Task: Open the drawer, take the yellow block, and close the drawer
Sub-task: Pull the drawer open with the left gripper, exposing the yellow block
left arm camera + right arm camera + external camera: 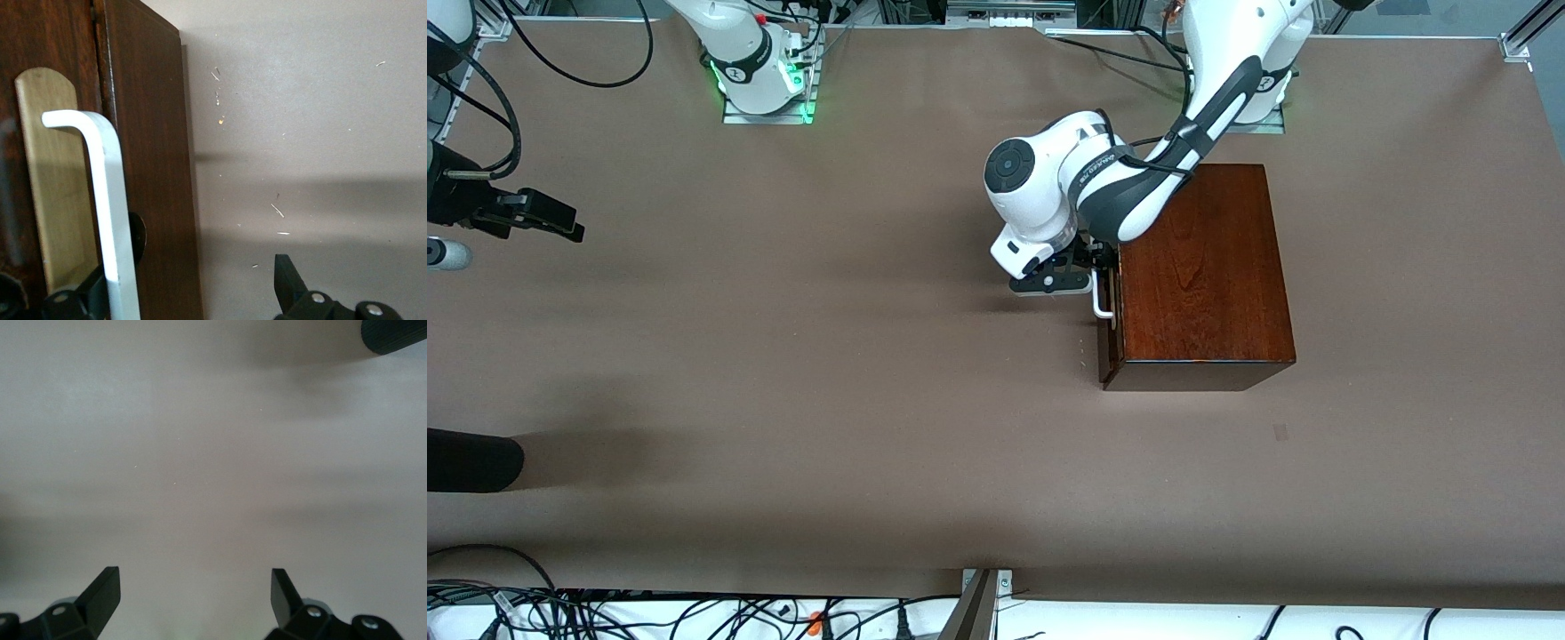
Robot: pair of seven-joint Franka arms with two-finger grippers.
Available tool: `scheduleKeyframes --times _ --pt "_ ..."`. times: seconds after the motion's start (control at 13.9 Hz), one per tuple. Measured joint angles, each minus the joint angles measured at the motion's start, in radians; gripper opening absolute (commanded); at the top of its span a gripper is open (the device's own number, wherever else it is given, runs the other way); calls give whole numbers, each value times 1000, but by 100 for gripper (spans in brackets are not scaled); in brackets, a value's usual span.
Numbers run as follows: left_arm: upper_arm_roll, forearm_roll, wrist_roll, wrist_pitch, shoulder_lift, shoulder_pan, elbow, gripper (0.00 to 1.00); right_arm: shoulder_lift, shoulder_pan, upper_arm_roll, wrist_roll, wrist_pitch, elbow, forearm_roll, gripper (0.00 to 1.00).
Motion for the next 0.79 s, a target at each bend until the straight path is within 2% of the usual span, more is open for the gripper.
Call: scheduleKeyframes --times 0.22,0.79 --pt "0 0 -2 1 4 -5 4 100 0 0 0 0 0 0 0 100" --pt "5 19 -60 -8 66 -73 103 100 0 0 0 0 0 0 0 100"
